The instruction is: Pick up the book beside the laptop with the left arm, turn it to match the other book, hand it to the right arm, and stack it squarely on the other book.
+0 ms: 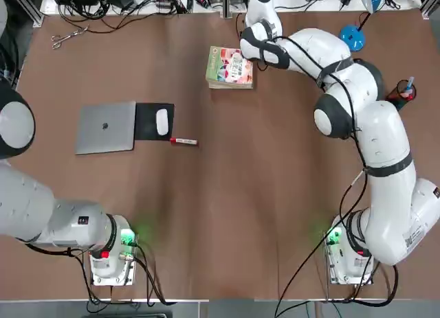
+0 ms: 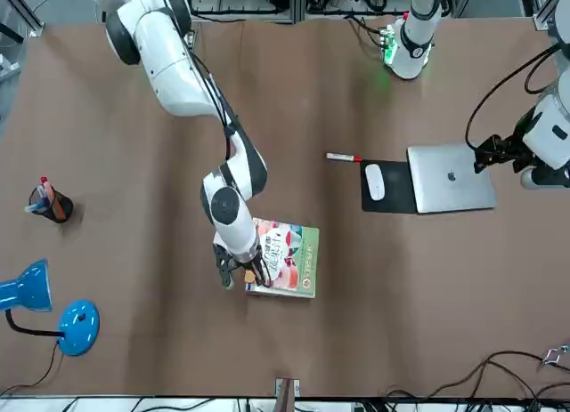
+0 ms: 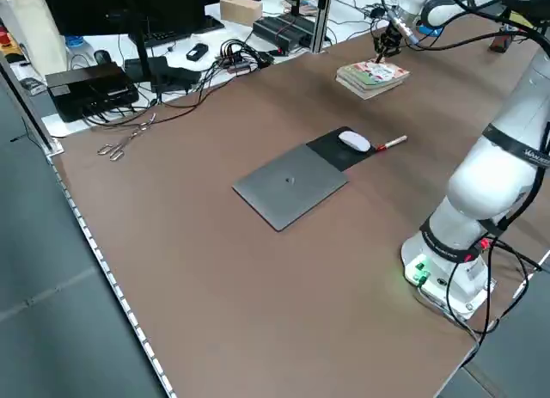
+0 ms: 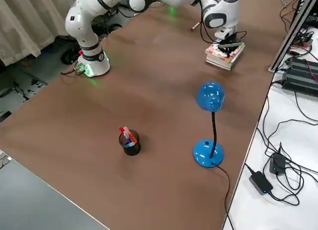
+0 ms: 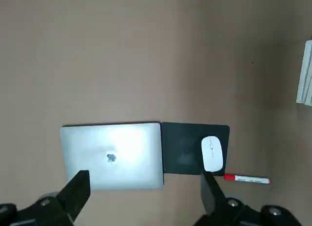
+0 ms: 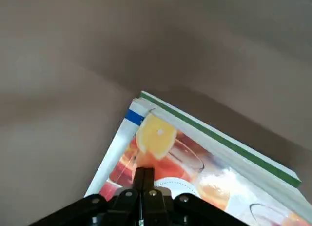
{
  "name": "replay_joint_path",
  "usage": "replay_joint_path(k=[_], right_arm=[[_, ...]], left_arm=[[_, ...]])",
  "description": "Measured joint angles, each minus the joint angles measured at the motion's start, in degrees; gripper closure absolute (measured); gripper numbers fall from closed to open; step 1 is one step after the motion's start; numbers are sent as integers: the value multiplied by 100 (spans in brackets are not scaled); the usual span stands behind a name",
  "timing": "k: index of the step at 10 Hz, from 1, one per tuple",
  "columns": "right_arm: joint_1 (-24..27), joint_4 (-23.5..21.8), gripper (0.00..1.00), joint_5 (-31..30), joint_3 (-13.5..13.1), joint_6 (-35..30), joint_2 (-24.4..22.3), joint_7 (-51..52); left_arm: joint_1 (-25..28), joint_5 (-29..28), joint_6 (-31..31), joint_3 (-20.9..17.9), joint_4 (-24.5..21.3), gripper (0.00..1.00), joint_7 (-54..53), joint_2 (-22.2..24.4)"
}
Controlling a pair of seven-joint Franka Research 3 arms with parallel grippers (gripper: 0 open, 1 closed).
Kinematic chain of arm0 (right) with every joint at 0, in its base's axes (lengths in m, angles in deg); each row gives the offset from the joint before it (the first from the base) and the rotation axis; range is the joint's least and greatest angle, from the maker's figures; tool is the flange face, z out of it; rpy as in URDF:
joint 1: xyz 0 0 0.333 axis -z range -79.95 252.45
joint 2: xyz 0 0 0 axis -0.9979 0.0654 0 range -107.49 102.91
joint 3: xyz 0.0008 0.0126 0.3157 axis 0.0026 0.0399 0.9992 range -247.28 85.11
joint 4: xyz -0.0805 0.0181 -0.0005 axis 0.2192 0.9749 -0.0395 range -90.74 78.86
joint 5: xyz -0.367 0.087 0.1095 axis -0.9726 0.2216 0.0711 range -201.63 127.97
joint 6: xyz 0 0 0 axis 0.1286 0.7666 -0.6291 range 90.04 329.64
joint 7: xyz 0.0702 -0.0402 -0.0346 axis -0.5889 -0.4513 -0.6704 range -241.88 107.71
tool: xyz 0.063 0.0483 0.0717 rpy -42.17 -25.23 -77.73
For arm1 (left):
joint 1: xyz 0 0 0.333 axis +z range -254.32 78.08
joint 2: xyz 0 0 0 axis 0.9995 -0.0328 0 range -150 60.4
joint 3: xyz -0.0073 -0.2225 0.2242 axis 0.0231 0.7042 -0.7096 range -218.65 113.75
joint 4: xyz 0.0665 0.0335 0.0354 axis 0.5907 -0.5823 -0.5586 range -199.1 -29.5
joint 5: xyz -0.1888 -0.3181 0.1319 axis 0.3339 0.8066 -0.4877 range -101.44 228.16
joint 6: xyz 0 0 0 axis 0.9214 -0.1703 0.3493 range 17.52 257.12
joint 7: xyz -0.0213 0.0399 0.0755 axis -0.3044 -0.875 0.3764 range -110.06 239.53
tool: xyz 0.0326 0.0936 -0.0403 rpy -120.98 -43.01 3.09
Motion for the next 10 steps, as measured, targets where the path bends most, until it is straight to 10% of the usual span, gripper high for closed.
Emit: replay_joint_path(k=[10], right_arm=[[11,220,98,-7,-38,129,161,123]], left_arm=[[0,0,0,0,0,0,0,0]])
